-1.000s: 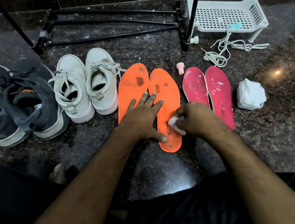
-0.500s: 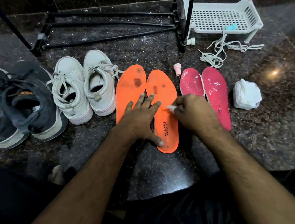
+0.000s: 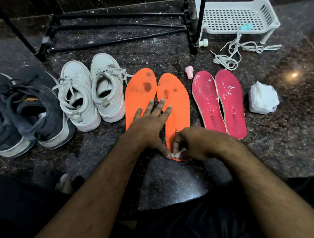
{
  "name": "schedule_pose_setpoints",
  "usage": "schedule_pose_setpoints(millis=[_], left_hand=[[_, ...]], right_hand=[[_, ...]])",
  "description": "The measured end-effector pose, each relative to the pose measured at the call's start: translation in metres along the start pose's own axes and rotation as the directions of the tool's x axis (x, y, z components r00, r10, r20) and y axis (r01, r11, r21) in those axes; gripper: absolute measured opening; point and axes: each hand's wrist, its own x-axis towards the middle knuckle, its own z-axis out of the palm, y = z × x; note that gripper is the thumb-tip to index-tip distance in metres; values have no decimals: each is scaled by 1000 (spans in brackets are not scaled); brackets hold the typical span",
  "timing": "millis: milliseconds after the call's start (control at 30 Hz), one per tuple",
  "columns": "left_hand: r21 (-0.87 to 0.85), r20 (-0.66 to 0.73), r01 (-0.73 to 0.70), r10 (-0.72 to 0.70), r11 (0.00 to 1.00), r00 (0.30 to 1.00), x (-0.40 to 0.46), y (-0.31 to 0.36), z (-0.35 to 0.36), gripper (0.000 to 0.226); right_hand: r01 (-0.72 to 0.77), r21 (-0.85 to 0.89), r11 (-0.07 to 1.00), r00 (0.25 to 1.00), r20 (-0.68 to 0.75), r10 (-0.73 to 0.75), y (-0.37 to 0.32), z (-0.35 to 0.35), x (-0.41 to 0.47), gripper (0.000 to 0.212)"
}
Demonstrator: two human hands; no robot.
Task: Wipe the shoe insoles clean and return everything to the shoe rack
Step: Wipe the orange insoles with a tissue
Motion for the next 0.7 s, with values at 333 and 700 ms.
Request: schedule_pose_setpoints(millis=[333,700], left_hand=[[-23,7,-2,2,1000,1000,-1,1,-1,157],[6,20,15,-15,1000,1000,0,6,-4,159]], right_hand=[[-33,-2,999,804,-594,25,10,-22,20,10],[-188,-180,966,972,-177,156,-10,6,5,21]])
